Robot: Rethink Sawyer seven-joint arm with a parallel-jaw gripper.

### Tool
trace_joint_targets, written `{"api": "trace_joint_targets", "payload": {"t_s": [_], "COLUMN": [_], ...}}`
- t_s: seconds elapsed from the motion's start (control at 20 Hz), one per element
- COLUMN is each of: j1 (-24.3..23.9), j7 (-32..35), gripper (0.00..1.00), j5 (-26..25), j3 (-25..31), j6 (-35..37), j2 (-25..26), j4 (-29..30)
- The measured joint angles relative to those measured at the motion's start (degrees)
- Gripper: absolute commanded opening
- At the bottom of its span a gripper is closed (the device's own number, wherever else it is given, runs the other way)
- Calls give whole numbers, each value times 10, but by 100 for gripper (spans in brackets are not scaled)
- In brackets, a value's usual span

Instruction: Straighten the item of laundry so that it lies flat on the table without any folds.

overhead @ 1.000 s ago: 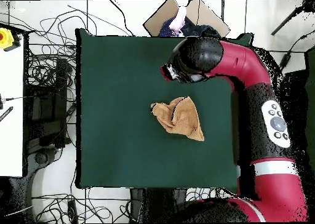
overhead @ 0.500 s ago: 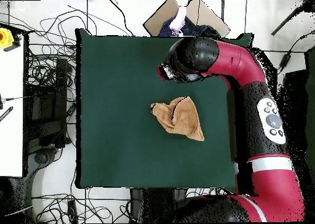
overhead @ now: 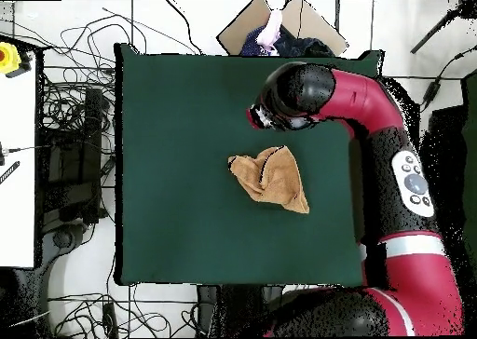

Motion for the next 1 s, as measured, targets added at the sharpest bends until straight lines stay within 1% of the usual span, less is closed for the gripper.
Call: {"api": "trace_joint_targets", "payload": {"t_s": [0.2,0.3,0.35,0.5,0.65,0.8,1.0], "j1": [-25,-45,-66,-86,-115,-126,-123], "j7": [-2,-2,-2,-2,-2,-2,-2], "gripper": [100,100,100,100,100,100,100], "j5": [-3,-3,-4,-6,-17,-29,-59], "j3": [0,0,0,0,0,-1,-2], "j6": [-4,-13,-28,-47,-84,-107,-141], "j2": [-1,-2,-5,-9,-22,-33,-44], "j4": [20,40,64,89,136,163,187]}}
